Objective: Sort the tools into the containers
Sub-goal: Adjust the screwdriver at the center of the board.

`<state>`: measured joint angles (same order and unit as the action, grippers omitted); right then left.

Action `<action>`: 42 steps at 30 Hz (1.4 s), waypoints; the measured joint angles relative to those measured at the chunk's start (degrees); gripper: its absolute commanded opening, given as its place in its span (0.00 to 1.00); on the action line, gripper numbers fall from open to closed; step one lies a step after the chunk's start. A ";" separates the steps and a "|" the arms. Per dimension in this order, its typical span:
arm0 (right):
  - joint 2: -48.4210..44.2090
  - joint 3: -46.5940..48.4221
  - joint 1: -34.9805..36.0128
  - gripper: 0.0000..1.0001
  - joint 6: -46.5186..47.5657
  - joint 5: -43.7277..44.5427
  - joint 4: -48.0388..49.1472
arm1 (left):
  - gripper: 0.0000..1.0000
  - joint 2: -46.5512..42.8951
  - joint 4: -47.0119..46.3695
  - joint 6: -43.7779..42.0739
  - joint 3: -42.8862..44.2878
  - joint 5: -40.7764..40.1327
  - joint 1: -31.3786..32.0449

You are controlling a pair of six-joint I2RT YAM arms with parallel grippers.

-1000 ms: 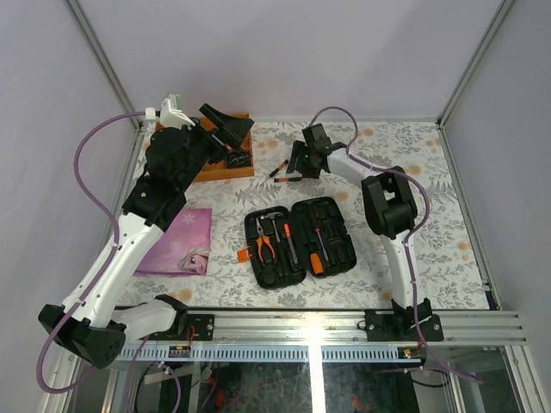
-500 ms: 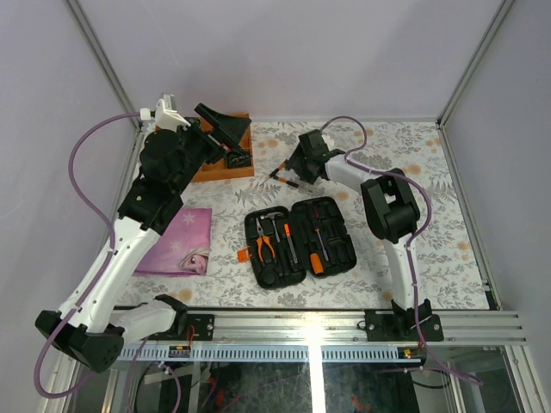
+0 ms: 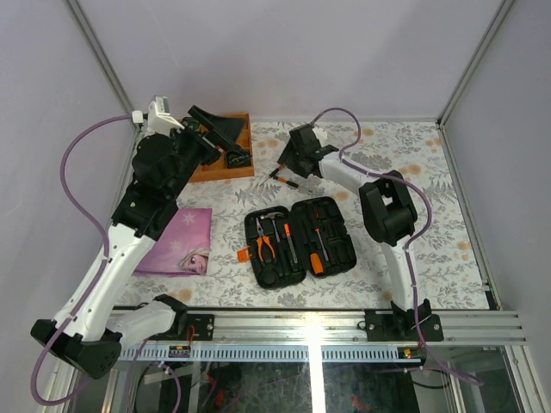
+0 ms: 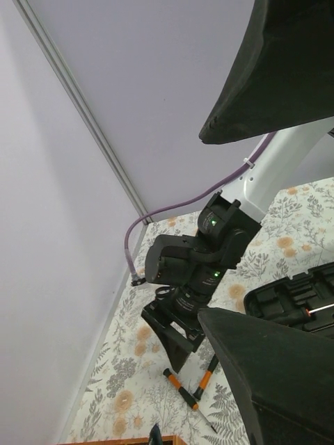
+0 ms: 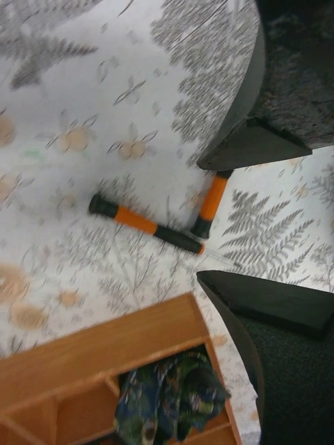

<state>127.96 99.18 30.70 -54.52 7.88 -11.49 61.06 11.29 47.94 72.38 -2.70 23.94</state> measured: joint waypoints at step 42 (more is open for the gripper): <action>12.72 16.13 0.04 0.63 30.64 -34.77 -8.33 | 1.00 -1.90 6.01 -5.14 -4.07 -2.84 -0.28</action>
<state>140.68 115.31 30.74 -23.88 -26.89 -19.81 59.16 17.30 42.81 68.31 -5.54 23.66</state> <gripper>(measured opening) 0.631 0.997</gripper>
